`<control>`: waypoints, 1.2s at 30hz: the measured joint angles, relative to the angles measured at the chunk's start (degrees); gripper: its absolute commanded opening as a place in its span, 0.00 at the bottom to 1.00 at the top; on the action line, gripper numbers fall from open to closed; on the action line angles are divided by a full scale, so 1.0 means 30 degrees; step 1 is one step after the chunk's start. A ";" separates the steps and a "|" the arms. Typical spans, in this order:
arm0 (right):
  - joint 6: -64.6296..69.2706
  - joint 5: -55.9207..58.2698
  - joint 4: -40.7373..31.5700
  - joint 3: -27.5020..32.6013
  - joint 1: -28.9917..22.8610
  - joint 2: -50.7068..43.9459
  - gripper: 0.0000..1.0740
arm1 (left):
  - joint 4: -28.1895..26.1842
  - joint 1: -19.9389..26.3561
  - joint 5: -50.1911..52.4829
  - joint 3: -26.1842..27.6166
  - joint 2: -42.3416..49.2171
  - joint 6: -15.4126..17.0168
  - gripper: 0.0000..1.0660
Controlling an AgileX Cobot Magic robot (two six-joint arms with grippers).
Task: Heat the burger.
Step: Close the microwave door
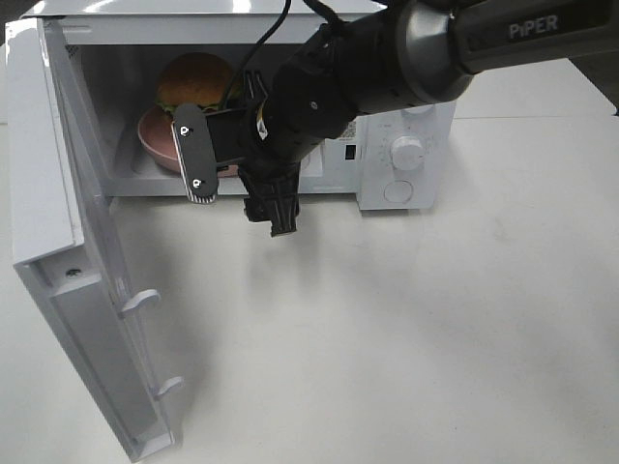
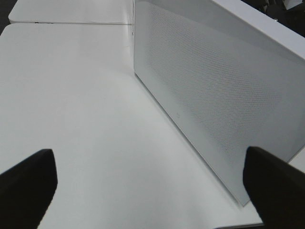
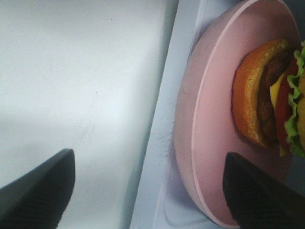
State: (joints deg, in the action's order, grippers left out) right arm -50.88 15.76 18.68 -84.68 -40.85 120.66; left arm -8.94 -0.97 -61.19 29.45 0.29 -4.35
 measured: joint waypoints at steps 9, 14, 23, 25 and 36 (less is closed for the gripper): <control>0.0172 -0.0879 0.0000 0.4450 0.0000 -0.3801 0.74 | 0.0000 0.0000 0.0000 0.0000 0.0000 0.0000 0.92; 0.0707 -0.0898 0.0000 0.6092 0.0000 -0.5252 0.73 | 0.0000 0.0000 0.0000 0.0000 0.0000 0.0000 0.92; 0.3266 -0.0859 0.0000 0.8900 0.0000 -0.8270 0.71 | 0.0000 0.0000 0.0000 0.0000 0.0000 0.0000 0.92; 0.4908 -0.0764 -0.0019 0.9683 0.0000 -0.9282 0.71 | 0.0000 0.0000 0.0000 0.0000 0.0000 0.0000 0.92; 1.2051 0.2177 -0.0344 1.1746 0.0000 -1.2452 0.71 | 0.0000 0.0000 0.0000 0.0000 0.0000 0.0000 0.92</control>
State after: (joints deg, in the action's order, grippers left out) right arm -14.73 22.29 17.65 -49.45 -40.85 83.31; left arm -8.94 -0.97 -61.19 29.45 0.29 -4.35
